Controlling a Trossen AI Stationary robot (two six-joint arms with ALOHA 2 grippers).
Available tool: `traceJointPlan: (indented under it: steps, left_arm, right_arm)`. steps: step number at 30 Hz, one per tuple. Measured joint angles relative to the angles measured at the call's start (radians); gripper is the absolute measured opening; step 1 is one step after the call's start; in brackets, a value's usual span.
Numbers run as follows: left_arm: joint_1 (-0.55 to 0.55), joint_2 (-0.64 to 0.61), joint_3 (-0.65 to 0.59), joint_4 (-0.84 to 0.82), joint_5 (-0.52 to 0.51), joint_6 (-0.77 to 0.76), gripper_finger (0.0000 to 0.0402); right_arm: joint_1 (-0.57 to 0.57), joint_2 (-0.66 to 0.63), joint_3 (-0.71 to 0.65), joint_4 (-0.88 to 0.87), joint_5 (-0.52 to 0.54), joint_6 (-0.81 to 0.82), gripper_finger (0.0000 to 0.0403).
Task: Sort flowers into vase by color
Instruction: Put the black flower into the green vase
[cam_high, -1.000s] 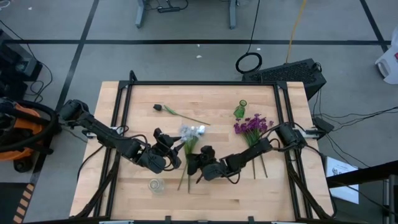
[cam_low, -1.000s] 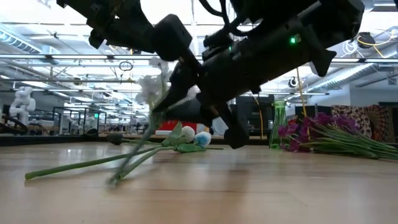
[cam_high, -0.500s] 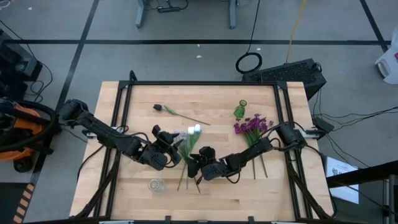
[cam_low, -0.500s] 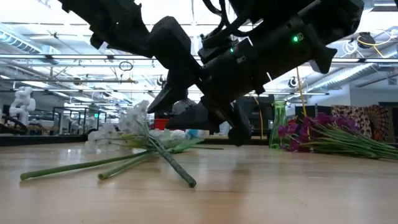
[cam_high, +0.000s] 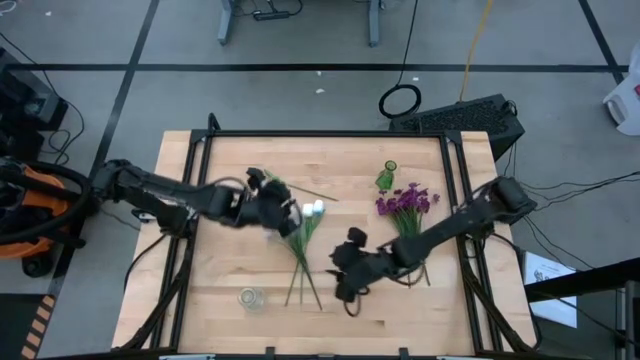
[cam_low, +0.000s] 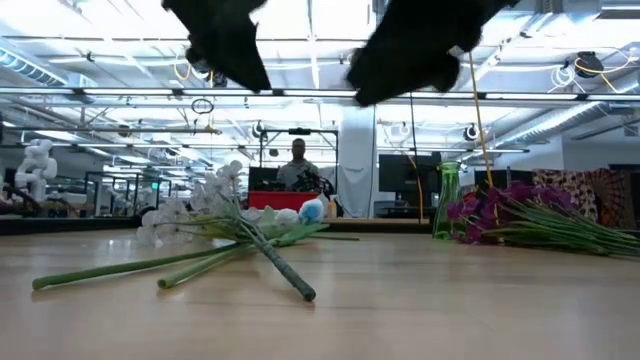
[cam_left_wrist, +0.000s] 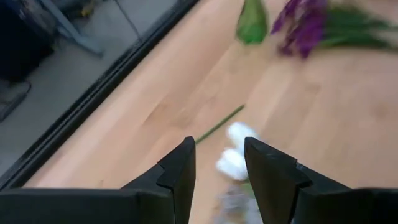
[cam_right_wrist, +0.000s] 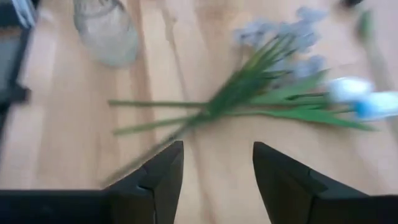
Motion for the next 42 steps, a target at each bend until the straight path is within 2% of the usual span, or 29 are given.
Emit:
traceJointPlan:
  steps: [6,11,14,19,27,42]
  left_arm:
    - [0.197,0.001,0.005,-0.03,0.218,0.198,0.0144]
    - [0.351,0.013,0.005,-0.028,0.413,0.258,0.0144]
    - [0.422,0.038,0.005,-0.027,0.482,0.295,0.0144]
    - [0.482,0.109,0.005,-0.025,0.467,0.36,0.0144]
    - [0.443,0.201,-0.004,-0.022,0.461,0.394,0.0144]
    - [0.508,0.362,-0.005,-0.003,0.52,0.698,0.0144]
  right_arm:
    - [0.082,0.001,-0.002,-0.11,0.205,-0.011,0.018]
    - [0.109,0.05,-0.002,-0.114,0.227,-0.009,0.018]
    - [0.113,0.072,-0.002,-0.105,0.229,-0.007,0.018]
    - [0.113,0.087,-0.002,-0.104,0.223,-0.017,0.018]
    - [0.122,0.086,-0.002,-0.104,0.226,-0.046,0.018]
    - [0.106,0.086,-0.002,-0.072,0.228,-0.113,0.018]
